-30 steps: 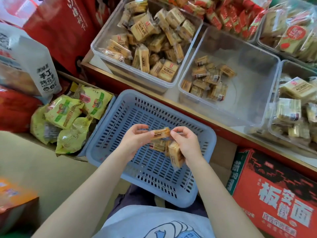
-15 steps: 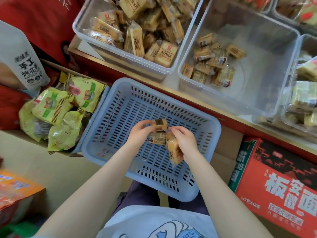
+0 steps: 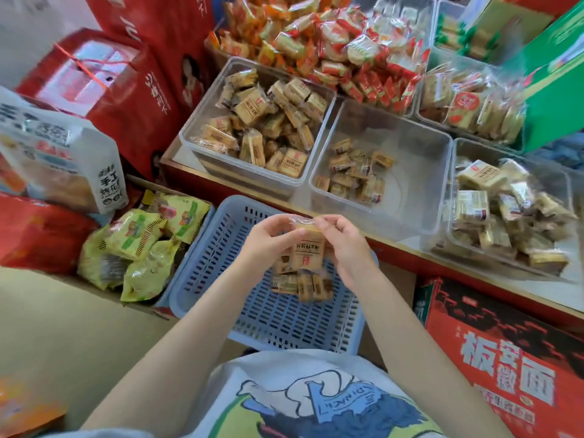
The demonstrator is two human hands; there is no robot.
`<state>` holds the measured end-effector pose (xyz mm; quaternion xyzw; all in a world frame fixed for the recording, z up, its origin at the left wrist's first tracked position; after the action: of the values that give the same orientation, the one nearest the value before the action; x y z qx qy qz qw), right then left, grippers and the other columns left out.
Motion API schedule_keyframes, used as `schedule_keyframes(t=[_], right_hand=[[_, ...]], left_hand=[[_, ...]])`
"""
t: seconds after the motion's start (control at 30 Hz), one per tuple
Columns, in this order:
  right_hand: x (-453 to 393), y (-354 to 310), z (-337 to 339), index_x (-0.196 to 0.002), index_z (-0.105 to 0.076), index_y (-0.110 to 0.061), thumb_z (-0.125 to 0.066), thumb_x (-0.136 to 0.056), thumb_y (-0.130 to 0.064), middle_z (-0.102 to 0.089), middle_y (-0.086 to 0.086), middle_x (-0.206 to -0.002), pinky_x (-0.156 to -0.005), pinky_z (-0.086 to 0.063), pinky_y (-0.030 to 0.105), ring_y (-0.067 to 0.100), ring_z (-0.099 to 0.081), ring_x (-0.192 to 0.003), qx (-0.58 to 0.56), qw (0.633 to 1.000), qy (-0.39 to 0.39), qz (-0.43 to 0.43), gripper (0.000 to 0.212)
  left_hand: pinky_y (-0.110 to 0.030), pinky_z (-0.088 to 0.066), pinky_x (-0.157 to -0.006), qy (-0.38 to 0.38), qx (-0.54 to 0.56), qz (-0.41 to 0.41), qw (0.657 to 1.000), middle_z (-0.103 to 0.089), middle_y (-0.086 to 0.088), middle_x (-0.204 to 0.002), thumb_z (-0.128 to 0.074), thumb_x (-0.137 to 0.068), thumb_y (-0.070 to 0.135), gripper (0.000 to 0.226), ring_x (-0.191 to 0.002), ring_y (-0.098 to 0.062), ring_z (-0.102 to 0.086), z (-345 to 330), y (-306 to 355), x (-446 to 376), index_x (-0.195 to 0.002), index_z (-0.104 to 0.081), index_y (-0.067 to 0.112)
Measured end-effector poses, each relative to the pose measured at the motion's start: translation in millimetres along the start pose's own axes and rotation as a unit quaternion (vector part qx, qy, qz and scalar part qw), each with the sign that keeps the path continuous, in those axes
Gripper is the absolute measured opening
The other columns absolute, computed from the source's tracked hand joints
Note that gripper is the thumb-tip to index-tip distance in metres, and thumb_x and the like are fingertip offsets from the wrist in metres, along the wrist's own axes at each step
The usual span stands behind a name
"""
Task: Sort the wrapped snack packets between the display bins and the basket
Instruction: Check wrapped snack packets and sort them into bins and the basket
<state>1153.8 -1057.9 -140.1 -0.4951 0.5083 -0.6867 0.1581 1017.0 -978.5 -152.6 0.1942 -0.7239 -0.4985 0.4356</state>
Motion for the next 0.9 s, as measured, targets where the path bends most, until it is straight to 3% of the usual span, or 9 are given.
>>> schedule_keyframes(t=[0.17, 0.3, 0.47, 0.53, 0.6, 0.7, 0.8, 0.9], right_hand=[[8, -36, 8, -0.092, -0.070, -0.013, -0.065, -0.099, -0.020, -0.075, 0.008, -0.091, -0.081, -0.062, 0.037, 0.023, -0.073, -0.089, 0.031, 0.997, 0.007, 0.072, 0.011], [9, -43, 4, -0.085, -0.069, -0.010, -0.064, -0.100, -0.020, -0.074, 0.016, -0.089, -0.084, -0.061, 0.042, 0.033, -0.071, -0.092, 0.067, 0.993, 0.017, 0.092, 0.019], [10, -44, -2, -0.089, -0.065, -0.001, -0.060, -0.103, -0.020, -0.071, 0.018, -0.083, -0.066, -0.058, 0.032, 0.018, -0.066, -0.070, 0.104, 0.988, 0.025, 0.109, 0.024], [10, -47, 3, -0.089, -0.064, 0.001, -0.061, -0.102, -0.020, -0.069, 0.018, -0.078, -0.062, -0.056, 0.031, 0.017, -0.065, -0.066, 0.105, 0.988, 0.036, 0.110, 0.025], [10, -50, 12, -0.087, -0.065, -0.002, -0.062, -0.102, -0.021, -0.068, 0.009, -0.074, -0.060, -0.057, 0.030, 0.014, -0.066, -0.064, 0.089, 0.989, 0.058, 0.103, 0.024], [9, -55, 20, -0.091, -0.066, -0.010, -0.063, -0.101, -0.024, -0.073, 0.006, -0.082, -0.064, -0.061, 0.032, 0.016, -0.071, -0.071, 0.057, 0.991, 0.076, 0.094, 0.018], [6, -55, 12, -0.113, -0.061, -0.016, -0.068, -0.096, -0.034, -0.073, 0.010, -0.108, -0.080, -0.062, 0.038, 0.023, -0.074, -0.095, 0.027, 0.996, 0.010, 0.090, 0.025], [12, -51, -1, -0.118, -0.060, -0.016, -0.072, -0.094, -0.030, -0.071, 0.007, -0.110, -0.082, -0.061, 0.032, 0.020, -0.071, -0.099, 0.140, 0.984, -0.067, 0.089, 0.030]], left_hand=[[-0.053, -0.057, -0.089, -0.006, 0.006, -0.036, 0.999, -0.072, -0.016, -0.116, -0.076, -0.090, 0.016, 0.027, -0.105, -0.034, -0.072, 3, 29, 2, -0.117, -0.070, 0.017], [-0.044, -0.056, -0.081, -0.015, 0.009, -0.034, 0.999, -0.073, -0.008, -0.094, -0.071, -0.094, 0.013, 0.007, -0.090, -0.025, -0.069, 3, 34, 5, -0.100, -0.069, 0.012], [-0.028, -0.059, -0.072, 0.012, 0.036, -0.047, 0.998, -0.076, -0.010, -0.086, -0.069, -0.095, 0.013, 0.011, -0.082, -0.020, -0.072, 10, 40, 9, -0.089, -0.071, 0.004], [-0.029, -0.059, -0.072, -0.004, 0.040, -0.036, 0.999, -0.077, -0.014, -0.093, -0.066, -0.097, 0.018, 0.014, -0.087, -0.024, -0.073, 7, 39, 11, -0.095, -0.072, 0.005], [-0.029, -0.060, -0.074, -0.067, 0.013, -0.018, 0.997, -0.078, -0.009, -0.102, -0.065, -0.098, 0.023, 0.018, -0.093, -0.024, -0.074, -5, 40, 15, -0.112, -0.069, 0.013], [-0.029, -0.059, -0.072, -0.132, -0.027, 0.013, 0.991, -0.077, -0.007, -0.108, -0.074, -0.092, 0.018, 0.043, -0.093, -0.023, -0.075, -18, 35, 19, -0.131, -0.057, 0.023], [-0.029, -0.060, -0.064, -0.035, 0.023, 0.008, 0.999, -0.077, -0.012, -0.107, -0.075, -0.091, 0.011, 0.047, -0.088, -0.026, -0.076, -5, 34, 12, -0.132, -0.054, 0.014], [-0.025, -0.059, -0.060, 0.039, 0.117, 0.020, 0.992, -0.077, -0.016, -0.107, -0.073, -0.091, 0.012, 0.047, -0.089, -0.027, -0.077, 11, 29, 5, -0.133, -0.053, 0.003]])
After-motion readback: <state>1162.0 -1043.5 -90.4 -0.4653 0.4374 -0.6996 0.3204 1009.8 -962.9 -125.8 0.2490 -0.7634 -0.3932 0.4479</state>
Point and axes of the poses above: each hand's wrist, its own x-axis away from the middle knuckle, its own z-axis out of the back of the hand, y = z × x, the point moved 9 cm from there along -x, towards the middle knuckle
